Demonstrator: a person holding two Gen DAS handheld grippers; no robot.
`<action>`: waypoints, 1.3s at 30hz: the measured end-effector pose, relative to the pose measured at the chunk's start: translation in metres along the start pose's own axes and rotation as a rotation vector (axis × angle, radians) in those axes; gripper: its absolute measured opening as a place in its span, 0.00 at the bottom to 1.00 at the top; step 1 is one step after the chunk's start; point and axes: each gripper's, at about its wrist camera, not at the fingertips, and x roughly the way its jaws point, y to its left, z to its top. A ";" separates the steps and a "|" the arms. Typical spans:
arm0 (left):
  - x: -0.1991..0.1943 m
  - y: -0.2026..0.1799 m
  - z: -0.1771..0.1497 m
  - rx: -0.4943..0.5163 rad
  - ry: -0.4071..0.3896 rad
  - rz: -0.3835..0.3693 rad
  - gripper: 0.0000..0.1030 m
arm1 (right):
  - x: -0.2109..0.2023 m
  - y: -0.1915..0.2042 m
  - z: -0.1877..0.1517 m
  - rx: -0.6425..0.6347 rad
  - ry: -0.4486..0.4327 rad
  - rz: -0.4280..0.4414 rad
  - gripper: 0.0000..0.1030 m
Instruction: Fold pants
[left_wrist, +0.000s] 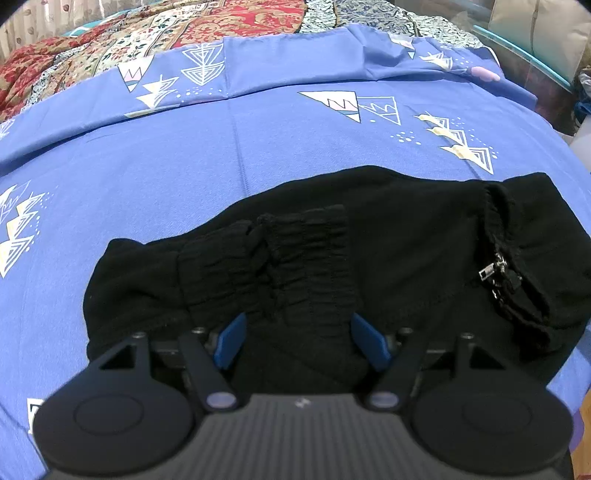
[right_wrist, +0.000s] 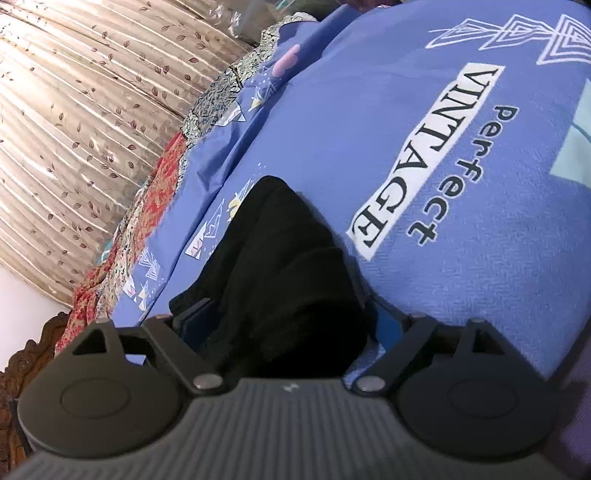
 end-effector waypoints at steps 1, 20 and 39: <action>0.000 0.000 0.000 0.000 0.000 0.000 0.64 | 0.000 -0.001 -0.001 -0.002 -0.001 0.002 0.87; 0.003 -0.007 -0.003 0.036 -0.004 0.030 0.76 | -0.001 -0.002 -0.001 0.019 -0.021 0.007 0.86; -0.078 -0.046 0.079 0.076 -0.130 -0.325 1.00 | -0.012 0.105 -0.051 -0.557 -0.115 -0.052 0.17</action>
